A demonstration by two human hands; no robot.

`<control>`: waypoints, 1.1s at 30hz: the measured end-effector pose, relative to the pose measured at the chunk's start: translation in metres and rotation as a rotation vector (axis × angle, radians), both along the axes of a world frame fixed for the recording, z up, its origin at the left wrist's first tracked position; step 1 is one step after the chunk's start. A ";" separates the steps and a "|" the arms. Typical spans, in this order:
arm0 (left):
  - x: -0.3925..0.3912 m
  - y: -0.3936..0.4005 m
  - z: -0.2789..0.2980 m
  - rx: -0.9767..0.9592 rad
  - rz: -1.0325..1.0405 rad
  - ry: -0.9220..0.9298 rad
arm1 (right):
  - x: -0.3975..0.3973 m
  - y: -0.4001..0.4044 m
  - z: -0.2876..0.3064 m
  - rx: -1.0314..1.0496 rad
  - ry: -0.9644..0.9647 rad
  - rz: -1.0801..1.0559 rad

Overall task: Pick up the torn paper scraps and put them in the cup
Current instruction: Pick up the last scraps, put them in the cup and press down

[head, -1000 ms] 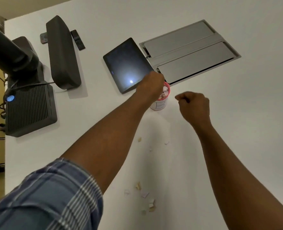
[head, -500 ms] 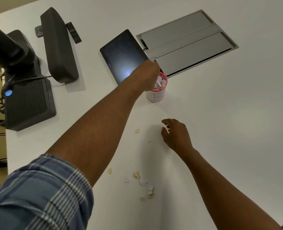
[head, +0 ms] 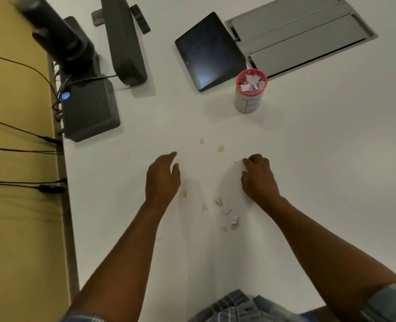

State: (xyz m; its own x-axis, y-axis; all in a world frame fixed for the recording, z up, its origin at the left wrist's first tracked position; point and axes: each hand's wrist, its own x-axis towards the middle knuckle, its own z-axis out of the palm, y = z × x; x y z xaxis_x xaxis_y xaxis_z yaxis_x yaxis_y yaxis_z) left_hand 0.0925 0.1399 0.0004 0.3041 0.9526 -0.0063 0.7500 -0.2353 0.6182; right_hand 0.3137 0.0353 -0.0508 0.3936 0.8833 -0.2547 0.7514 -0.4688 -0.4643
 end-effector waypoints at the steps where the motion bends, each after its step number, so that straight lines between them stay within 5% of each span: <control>1: -0.018 -0.013 -0.005 -0.029 0.020 0.033 | -0.006 -0.004 0.001 -0.008 -0.011 0.038; 8: -0.098 -0.104 -0.015 -0.101 0.094 0.187 | -0.049 -0.052 0.007 -0.008 0.031 0.313; 16: -0.127 -0.180 -0.029 -0.207 0.315 0.218 | -0.059 -0.104 0.002 -0.182 0.055 0.081; 19: -0.134 -0.177 -0.034 -0.339 0.496 0.220 | -0.068 -0.108 -0.002 -0.178 0.072 0.084; 26: -0.112 -0.127 -0.036 -0.434 0.567 0.163 | -0.088 -0.080 -0.003 -0.080 0.210 0.020; 33: -0.070 -0.083 -0.036 -0.381 0.336 0.093 | -0.090 -0.041 -0.003 -0.016 0.202 0.060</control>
State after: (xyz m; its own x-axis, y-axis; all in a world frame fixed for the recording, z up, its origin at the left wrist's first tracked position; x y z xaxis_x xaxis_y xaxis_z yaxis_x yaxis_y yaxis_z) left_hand 0.0226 0.0569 -0.0351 -0.0369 0.9226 -0.3839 0.8014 0.2569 0.5401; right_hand 0.2235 -0.0059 -0.0537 0.2797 0.8991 -0.3368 0.6710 -0.4340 -0.6012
